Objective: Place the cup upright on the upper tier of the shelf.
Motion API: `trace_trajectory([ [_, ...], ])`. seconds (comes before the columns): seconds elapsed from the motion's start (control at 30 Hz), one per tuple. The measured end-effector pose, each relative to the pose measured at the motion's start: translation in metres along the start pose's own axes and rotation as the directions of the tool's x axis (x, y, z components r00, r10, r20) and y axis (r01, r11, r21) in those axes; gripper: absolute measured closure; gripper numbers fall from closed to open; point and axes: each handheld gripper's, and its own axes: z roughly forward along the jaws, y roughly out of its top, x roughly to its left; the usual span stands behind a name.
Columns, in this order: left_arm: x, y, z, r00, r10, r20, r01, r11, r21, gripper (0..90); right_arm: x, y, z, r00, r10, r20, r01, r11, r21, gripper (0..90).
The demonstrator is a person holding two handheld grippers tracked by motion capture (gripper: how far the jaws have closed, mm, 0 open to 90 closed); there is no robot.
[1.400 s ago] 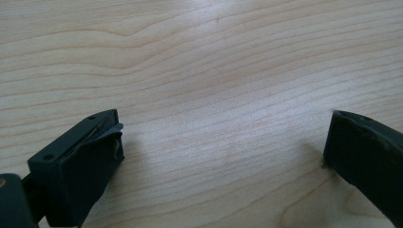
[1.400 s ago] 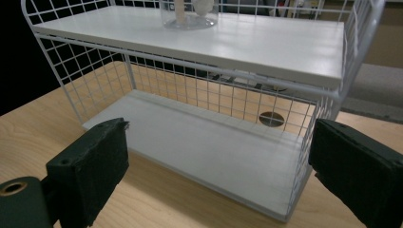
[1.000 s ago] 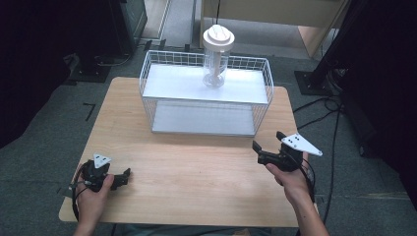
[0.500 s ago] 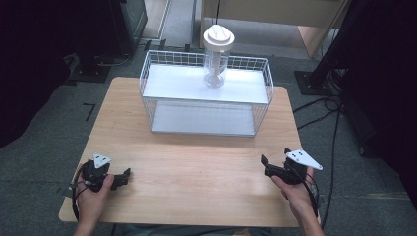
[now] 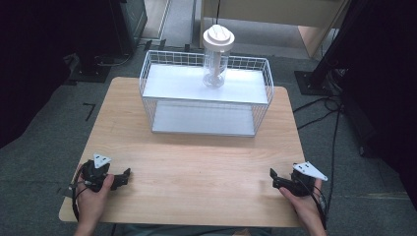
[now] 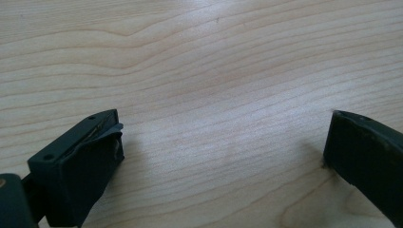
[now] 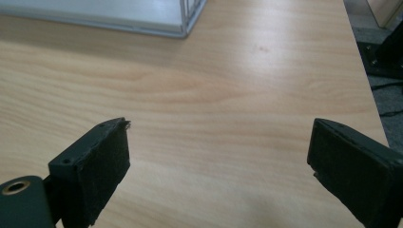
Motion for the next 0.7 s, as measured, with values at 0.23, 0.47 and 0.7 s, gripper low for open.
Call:
trace_trajectory([
  [0.23, 0.0, 0.0, 0.0, 1.0, -0.001, 0.0, 0.001, 1.0, -0.001, 0.0, -0.013, -0.016, 0.001, 0.9992, -0.001, 0.04, -0.002, 0.998, 0.066, 6.6],
  [0.47, 0.0, 0.0, 0.0, 1.0, -0.001, 0.0, 0.001, 1.0, -0.001, 0.0, -0.012, -0.022, 0.01, 0.9974, -0.006, 0.071, -0.004, 0.99, 0.139, 7.1],
  [0.7, 0.0, 0.0, 0.0, 1.0, -0.001, 0.0, 0.001, 1.0, -0.001, 0.0, -0.012, -0.023, 0.011, 0.9993, 0.0, 0.037, -0.005, 0.99, 0.143, 7.1],
])
